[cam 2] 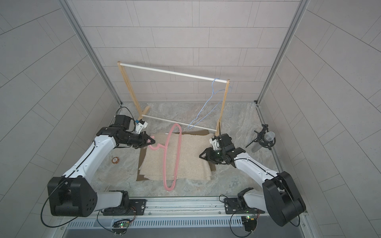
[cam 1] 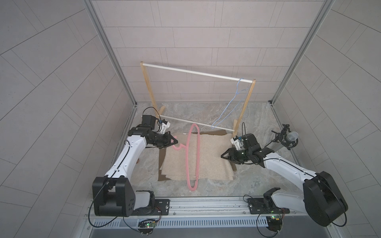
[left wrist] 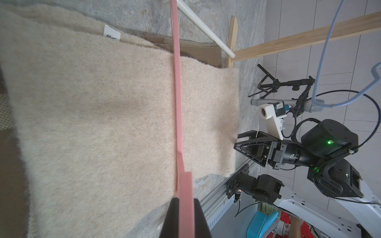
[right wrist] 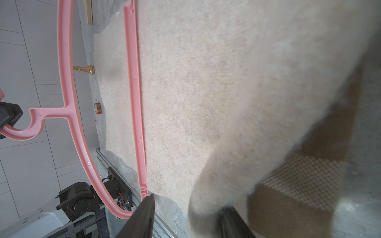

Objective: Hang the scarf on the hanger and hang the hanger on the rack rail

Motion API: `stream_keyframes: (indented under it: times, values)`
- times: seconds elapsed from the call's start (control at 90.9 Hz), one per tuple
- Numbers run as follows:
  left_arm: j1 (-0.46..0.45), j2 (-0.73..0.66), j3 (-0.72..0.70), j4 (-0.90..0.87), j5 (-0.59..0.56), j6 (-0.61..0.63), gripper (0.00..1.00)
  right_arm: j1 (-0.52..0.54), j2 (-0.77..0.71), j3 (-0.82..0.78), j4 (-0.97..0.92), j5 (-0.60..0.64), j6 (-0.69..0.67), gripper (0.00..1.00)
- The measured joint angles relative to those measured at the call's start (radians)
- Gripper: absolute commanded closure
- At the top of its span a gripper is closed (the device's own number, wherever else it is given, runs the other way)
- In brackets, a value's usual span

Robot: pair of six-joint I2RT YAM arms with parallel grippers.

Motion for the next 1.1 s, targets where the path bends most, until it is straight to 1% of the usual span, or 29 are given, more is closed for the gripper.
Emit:
stream_keyframes:
  times: [0.264, 0.319, 0.44, 0.473, 0.561, 0.693, 0.792, 0.991, 1.101]
  values:
    - [0.000, 0.000, -0.002, 0.003, 0.000, 0.000, 1.00, -0.006, 0.031, -0.068, 0.022, 0.079, 0.028, 0.46]
    - [0.000, 0.000, -0.003, 0.005, 0.000, 0.000, 1.00, -0.011, 0.036, -0.077, 0.024, 0.088, 0.031, 0.48]
    - [0.000, 0.000, -0.005, 0.007, 0.000, 0.000, 1.00, -0.016, 0.063, -0.084, 0.051, 0.075, 0.033, 0.71]
    - [0.000, 0.000, -0.005, 0.007, 0.000, 0.000, 1.00, -0.016, 0.072, -0.085, 0.064, 0.063, 0.037, 0.81]
    - [0.000, 0.000, -0.005, 0.007, 0.000, 0.000, 1.00, -0.013, 0.076, -0.089, 0.099, 0.038, 0.063, 1.00]
    - [0.000, 0.000, -0.006, 0.009, -0.001, 0.000, 1.00, 0.011, 0.058, -0.088, 0.152, 0.003, 0.080, 1.00]
    - [0.000, -0.001, -0.010, 0.012, 0.000, 0.000, 1.00, 0.054, 0.031, -0.084, 0.199, -0.016, 0.110, 1.00]
    - [0.000, -0.001, -0.019, 0.020, 0.003, -0.001, 1.00, 0.200, 0.015, -0.060, 0.371, -0.023, 0.238, 1.00]
    - [0.000, -0.003, -0.027, 0.031, 0.013, -0.008, 1.00, 0.282, 0.074, -0.025, 0.490, -0.009, 0.315, 1.00]
